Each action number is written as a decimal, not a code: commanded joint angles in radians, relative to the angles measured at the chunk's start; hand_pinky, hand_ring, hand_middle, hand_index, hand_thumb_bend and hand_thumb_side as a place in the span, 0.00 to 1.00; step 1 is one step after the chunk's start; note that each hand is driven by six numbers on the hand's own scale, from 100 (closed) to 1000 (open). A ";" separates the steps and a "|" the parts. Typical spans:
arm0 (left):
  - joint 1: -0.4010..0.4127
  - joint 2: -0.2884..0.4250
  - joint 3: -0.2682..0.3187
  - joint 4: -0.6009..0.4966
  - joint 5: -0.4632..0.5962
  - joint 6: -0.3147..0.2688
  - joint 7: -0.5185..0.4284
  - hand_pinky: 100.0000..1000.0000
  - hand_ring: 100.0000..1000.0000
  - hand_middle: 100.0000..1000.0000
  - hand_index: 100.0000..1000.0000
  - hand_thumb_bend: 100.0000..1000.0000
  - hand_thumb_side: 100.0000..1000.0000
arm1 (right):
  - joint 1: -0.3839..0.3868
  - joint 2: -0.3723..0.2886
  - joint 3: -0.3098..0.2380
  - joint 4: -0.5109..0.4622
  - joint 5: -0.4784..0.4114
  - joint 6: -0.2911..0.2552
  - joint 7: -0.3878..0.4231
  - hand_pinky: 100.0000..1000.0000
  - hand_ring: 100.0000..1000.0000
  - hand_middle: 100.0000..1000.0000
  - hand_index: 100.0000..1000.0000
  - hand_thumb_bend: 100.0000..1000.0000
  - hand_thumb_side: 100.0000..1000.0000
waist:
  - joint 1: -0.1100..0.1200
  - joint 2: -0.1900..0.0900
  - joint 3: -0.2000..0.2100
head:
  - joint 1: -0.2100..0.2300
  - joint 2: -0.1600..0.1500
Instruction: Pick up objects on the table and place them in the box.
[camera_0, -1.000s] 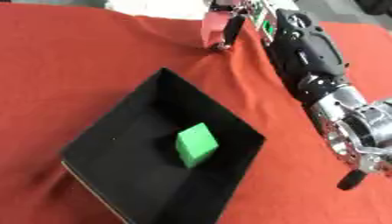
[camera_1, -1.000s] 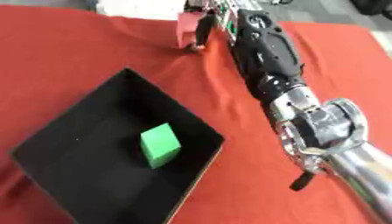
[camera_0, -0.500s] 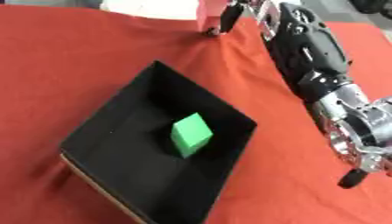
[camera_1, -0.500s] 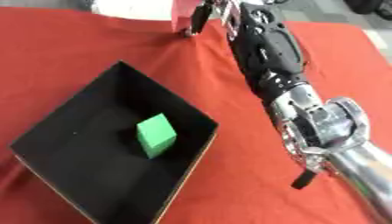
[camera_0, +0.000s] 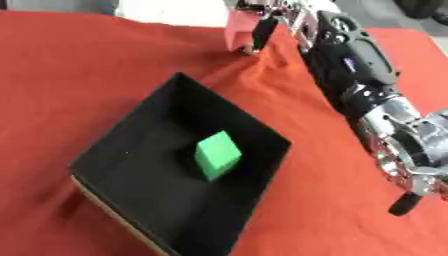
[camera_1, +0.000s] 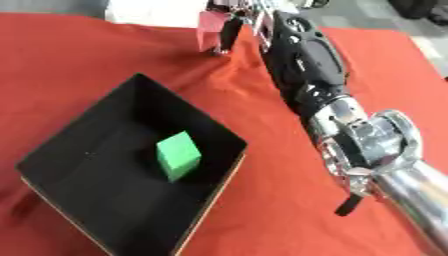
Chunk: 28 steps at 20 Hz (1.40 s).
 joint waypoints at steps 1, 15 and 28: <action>-0.004 0.002 -0.003 -0.015 -0.003 0.002 -0.007 0.52 0.70 0.60 0.81 0.15 0.88 | -0.020 -0.043 -0.010 -0.026 -0.016 0.009 0.026 0.71 0.70 0.79 0.93 0.34 0.00 | 0.004 -0.030 -0.002 | -0.006 -0.012; -0.002 0.002 -0.007 -0.015 -0.006 0.014 -0.034 0.53 0.71 0.60 0.81 0.14 0.87 | -0.022 -0.040 -0.008 -0.039 -0.022 0.038 0.026 0.72 0.69 0.63 0.85 0.28 0.00 | -0.002 -0.025 -0.004 | -0.014 -0.009; -0.004 -0.001 -0.008 -0.015 -0.007 0.017 -0.048 0.53 0.71 0.60 0.81 0.14 0.88 | -0.021 -0.014 -0.003 -0.030 -0.027 0.101 -0.076 0.56 0.47 0.27 0.61 0.21 0.00 | -0.010 -0.014 0.005 | -0.019 -0.014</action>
